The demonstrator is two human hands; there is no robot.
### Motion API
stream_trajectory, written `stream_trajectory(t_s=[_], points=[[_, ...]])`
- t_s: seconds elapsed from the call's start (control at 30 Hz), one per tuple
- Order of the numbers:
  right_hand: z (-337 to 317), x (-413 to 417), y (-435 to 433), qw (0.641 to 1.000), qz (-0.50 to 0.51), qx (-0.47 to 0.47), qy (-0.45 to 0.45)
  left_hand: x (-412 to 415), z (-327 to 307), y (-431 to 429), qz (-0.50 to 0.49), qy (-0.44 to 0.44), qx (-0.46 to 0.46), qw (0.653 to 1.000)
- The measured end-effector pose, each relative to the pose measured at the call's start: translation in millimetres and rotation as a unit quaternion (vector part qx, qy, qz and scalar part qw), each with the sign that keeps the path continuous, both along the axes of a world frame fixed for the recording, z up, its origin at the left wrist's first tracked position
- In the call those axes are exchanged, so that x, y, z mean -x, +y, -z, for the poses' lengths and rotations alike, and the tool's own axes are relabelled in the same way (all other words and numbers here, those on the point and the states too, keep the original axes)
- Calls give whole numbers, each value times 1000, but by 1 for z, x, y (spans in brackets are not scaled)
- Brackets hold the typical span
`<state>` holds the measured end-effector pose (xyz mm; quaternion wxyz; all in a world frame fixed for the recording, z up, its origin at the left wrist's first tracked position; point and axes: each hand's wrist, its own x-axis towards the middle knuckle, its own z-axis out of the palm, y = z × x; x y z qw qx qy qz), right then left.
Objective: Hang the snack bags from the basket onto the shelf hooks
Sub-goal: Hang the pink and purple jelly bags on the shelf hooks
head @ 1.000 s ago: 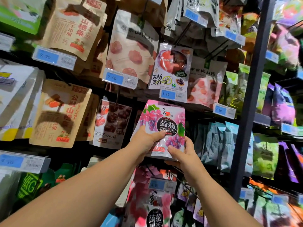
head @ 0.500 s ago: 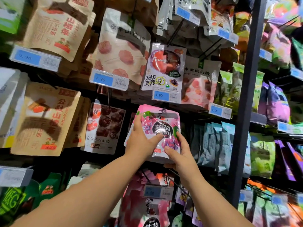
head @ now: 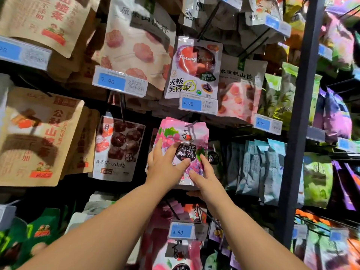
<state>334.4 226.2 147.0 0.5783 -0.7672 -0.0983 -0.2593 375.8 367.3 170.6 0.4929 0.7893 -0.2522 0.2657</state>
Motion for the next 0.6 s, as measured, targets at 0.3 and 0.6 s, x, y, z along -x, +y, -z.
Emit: stream_trajectory(t_s=[0.3,0.6], points=[[4,-38,-8,1000,-10,10,21,-35,6,-8,-13,15,-16,1000],[9,-33,-13,998,21,52,25,-31,21,-12,-38,-5,-23,999]])
